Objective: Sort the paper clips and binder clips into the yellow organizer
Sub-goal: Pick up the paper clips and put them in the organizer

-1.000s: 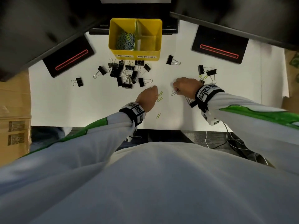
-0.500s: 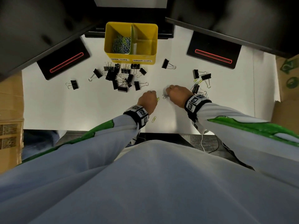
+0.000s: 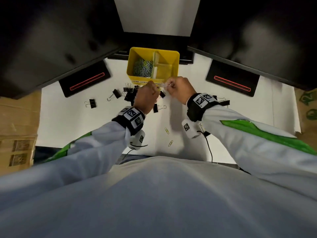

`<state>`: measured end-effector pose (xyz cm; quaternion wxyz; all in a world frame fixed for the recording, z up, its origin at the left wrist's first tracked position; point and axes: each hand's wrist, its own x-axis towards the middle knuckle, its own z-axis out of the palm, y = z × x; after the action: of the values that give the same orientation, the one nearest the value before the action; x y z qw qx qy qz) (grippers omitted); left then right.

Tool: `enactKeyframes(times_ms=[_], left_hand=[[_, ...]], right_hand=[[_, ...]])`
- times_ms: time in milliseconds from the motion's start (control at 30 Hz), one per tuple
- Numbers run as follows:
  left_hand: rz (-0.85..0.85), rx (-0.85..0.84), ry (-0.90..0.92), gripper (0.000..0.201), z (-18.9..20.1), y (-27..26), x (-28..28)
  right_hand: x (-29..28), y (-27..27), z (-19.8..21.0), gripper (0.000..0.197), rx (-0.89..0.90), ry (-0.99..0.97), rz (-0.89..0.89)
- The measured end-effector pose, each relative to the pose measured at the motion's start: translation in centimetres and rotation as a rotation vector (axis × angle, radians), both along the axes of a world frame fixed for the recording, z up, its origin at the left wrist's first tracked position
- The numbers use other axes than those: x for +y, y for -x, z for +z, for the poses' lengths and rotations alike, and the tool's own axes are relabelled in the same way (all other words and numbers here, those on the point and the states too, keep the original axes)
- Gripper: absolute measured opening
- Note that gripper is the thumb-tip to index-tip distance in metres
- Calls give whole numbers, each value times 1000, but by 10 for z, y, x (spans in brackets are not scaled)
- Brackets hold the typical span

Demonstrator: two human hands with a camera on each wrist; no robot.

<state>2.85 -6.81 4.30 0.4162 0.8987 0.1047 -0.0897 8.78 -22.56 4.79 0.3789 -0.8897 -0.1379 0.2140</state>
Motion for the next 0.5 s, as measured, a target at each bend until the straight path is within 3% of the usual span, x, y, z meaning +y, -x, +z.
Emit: enactKeyframes(times_ms=[133, 267, 400, 500], left_hand=[[110, -77, -193, 18, 35, -53, 45], [45, -24, -379, 26, 44, -89, 67], [-2, -42, -386, 26, 25, -85, 72], [-90, -124, -342, 20, 6, -49, 55]], right_hand=[[54, -44, 28, 15, -57, -98, -87], [91, -74, 35, 11, -41, -39, -83], [87, -70, 27, 33, -23, 70, -4], [56, -37, 15, 29, -25, 19, 77]])
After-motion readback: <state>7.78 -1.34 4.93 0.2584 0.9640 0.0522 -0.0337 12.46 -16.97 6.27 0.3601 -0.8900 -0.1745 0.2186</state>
